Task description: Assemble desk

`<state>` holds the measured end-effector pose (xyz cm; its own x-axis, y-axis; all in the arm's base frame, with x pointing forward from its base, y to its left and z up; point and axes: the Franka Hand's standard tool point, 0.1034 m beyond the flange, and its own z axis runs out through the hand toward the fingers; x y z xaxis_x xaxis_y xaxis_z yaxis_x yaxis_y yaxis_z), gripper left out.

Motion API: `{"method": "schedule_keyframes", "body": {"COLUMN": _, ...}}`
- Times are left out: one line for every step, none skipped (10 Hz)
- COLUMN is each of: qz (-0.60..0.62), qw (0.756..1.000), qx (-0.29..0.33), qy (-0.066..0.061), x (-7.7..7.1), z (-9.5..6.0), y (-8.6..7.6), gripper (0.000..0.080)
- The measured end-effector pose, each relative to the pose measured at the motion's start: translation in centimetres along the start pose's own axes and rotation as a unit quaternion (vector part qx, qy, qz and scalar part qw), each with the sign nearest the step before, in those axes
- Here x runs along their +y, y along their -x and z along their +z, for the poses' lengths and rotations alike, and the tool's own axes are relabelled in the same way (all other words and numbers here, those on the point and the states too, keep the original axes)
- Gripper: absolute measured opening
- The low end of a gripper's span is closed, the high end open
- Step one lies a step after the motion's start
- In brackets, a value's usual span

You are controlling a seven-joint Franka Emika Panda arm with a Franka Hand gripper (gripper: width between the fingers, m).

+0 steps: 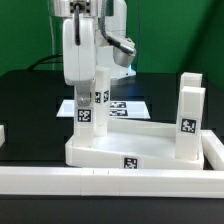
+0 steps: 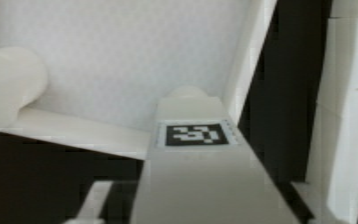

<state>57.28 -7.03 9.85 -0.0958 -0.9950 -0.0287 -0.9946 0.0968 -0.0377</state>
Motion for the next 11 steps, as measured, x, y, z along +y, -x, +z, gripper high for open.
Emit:
{"method": "schedule_keyframes", "body": {"qz": 0.046, "qw": 0.999, "qx": -0.002, "qy": -0.007, "x": -0.03, "z": 0.05, "y": -0.04, "gripper": 0.0291}}
{"method": "schedule_keyframes", "body": {"qz": 0.094, "qw": 0.996, "qx": -0.001, "qy": -0.008, "x": -0.05, "z": 0.0, "y": -0.02, "gripper": 0.0291}}
{"method": "schedule_keyframes", "body": {"qz": 0.137, "qw": 0.99, "qx": 0.001, "qy": -0.016, "x": -0.1, "z": 0.02, "y": -0.04, "gripper": 0.0291}}
{"method": "schedule_keyframes", "body": {"qz": 0.167, "qw": 0.986, "qx": 0.001, "qy": -0.022, "x": -0.08, "z": 0.03, "y": -0.13, "gripper": 0.0291}}
{"method": "schedule_keyframes", "body": {"qz": 0.205, "qw": 0.978, "qx": 0.0, "qy": -0.029, "x": -0.15, "z": -0.11, "y": -0.6, "gripper": 0.0291}}
{"method": "schedule_keyframes", "body": {"qz": 0.223, "qw": 0.974, "qx": 0.0, "qy": -0.026, "x": 0.17, "z": 0.04, "y": -0.85, "gripper": 0.0291}}
{"method": "schedule_keyframes", "body": {"qz": 0.232, "qw": 0.972, "qx": -0.003, "qy": -0.027, "x": 0.19, "z": 0.05, "y": -0.87, "gripper": 0.0291}}
{"method": "schedule_keyframes", "body": {"qz": 0.247, "qw": 0.969, "qx": -0.003, "qy": -0.026, "x": 0.21, "z": 0.09, "y": -0.8, "gripper": 0.032}}
{"method": "schedule_keyframes", "body": {"qz": 0.247, "qw": 0.969, "qx": -0.003, "qy": -0.026, "x": 0.23, "z": 0.16, "y": -0.74, "gripper": 0.0454}}
{"method": "schedule_keyframes", "body": {"qz": 0.24, "qw": 0.971, "qx": -0.002, "qy": -0.025, "x": 0.24, "z": 0.19, "y": -0.74, "gripper": 0.0454}}
{"method": "schedule_keyframes", "body": {"qz": 0.226, "qw": 0.974, "qx": -0.003, "qy": -0.02, "x": 0.34, "z": 0.28, "y": -0.59, "gripper": 0.0601}}
